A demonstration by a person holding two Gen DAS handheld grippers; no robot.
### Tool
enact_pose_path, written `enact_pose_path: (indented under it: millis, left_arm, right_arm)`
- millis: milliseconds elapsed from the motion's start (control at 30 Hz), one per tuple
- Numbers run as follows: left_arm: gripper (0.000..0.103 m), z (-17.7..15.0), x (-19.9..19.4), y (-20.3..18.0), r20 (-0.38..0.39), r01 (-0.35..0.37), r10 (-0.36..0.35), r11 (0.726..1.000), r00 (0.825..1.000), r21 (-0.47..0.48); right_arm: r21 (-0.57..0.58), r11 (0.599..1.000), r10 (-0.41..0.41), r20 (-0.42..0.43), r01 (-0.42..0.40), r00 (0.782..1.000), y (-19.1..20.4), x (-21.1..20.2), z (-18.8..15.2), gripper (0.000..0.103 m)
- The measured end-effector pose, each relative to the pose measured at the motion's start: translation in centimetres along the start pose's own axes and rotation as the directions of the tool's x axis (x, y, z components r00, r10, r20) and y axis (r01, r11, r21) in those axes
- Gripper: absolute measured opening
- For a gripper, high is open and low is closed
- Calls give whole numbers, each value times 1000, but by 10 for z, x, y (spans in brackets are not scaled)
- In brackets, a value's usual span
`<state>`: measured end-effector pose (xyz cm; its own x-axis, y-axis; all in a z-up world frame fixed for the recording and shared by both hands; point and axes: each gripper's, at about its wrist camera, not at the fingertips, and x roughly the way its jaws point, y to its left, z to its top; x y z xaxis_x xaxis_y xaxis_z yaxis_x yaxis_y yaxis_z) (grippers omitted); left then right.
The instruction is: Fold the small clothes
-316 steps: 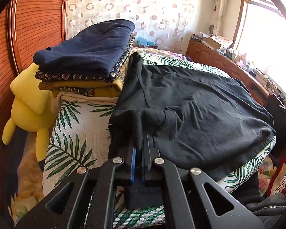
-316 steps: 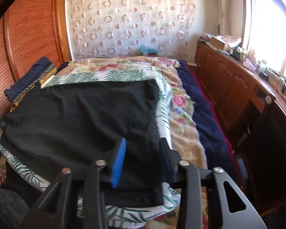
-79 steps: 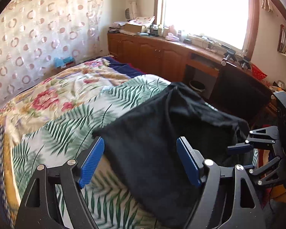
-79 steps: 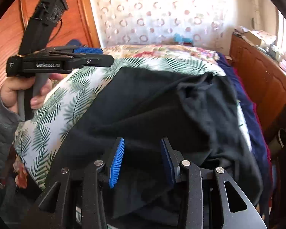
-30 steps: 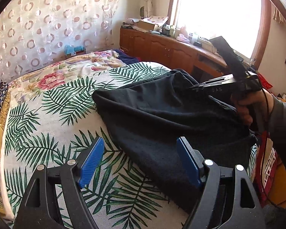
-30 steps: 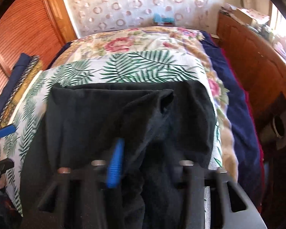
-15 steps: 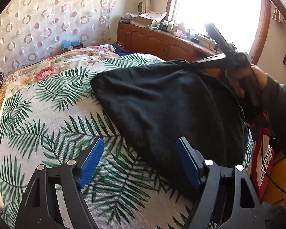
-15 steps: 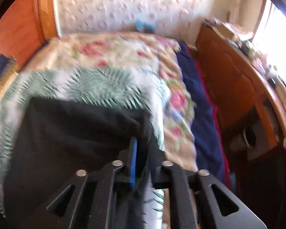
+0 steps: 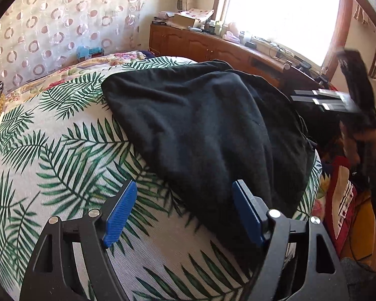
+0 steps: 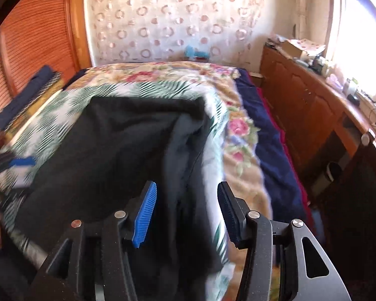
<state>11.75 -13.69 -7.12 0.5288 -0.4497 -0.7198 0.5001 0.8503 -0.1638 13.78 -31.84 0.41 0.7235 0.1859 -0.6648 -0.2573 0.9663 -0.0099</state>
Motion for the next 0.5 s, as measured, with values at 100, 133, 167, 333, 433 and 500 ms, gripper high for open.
enact_pose_path:
  millis: [100,133,167,333,433,500]
  left_arm:
    - [79,-4,-5,-6,7,-20,20,1000,1000,-2]
    - [79,-5,-6,-7,8,-24,24,1000,1000,-3]
    - [79,-6,-8,-9,8,-26,26,1000,1000,-4]
    - [79,-10,-12,-13,0,-36,36,999,999,2]
    - [79,-13,-11,-13,-8,-28,28,1000,1000,-2]
    - [79,-18,-9,-14,-20,-18,17,1000,1000,-13]
  right_arm:
    - [-16,999,31,-26,-31,999,-1,-10,-24,52]
    - [-33,999,28,-37,-30,999,0,-9,-31,52]
    - [-45,999,25,-46,-27,999,-1,-11,-39,51]
    - [-56,997,59,-59,-62,997,-6,-6,-52,2]
    - [-38,999,29,-7,-29,1000,-16,-29,-54,1]
    - [-20,1000,10,9,-10,1000,-25,-40,-58,1]
